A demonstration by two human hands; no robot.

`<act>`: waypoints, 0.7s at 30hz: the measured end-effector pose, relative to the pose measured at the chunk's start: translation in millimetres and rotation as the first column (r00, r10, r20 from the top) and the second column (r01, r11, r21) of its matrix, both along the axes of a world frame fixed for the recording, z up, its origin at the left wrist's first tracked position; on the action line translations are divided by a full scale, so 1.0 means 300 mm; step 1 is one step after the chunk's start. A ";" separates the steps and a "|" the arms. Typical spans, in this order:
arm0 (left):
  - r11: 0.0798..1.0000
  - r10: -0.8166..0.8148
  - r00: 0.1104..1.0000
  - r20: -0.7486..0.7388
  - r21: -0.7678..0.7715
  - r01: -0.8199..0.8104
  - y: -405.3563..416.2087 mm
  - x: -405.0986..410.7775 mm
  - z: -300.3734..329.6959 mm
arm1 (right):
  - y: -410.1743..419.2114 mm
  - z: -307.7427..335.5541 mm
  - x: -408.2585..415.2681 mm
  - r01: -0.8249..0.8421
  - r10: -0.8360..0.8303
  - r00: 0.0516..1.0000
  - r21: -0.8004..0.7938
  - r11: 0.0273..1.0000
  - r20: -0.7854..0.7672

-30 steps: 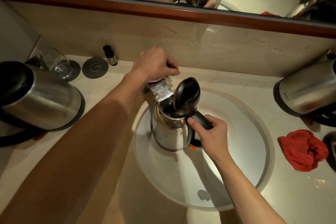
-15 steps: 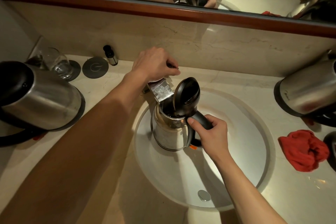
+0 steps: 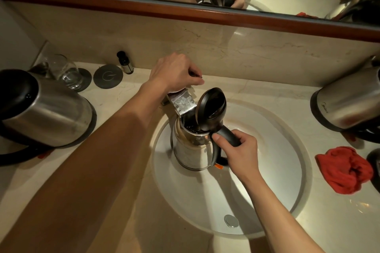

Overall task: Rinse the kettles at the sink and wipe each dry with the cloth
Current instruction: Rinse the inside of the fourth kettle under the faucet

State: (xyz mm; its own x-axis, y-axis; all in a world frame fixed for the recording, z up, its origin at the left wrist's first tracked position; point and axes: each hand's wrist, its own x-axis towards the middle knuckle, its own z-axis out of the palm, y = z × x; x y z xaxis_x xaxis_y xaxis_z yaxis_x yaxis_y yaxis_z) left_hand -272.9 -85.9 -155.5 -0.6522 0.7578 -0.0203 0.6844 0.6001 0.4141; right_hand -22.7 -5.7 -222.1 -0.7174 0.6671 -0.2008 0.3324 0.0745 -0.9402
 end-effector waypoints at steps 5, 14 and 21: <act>1.000 0.003 1.000 -0.003 -0.006 -0.003 0.001 0.002 0.002 | -0.001 0.004 0.002 0.003 -0.003 1.000 -0.008 1.000 0.002; 1.000 0.010 1.000 -0.001 0.000 -0.010 0.002 0.005 0.002 | 0.001 -0.003 0.004 0.001 -0.001 1.000 -0.005 1.000 0.001; 1.000 0.026 0.999 0.020 -0.004 -0.026 0.007 -0.003 0.001 | 0.003 -0.008 0.006 0.007 -0.006 1.000 -0.008 1.000 0.010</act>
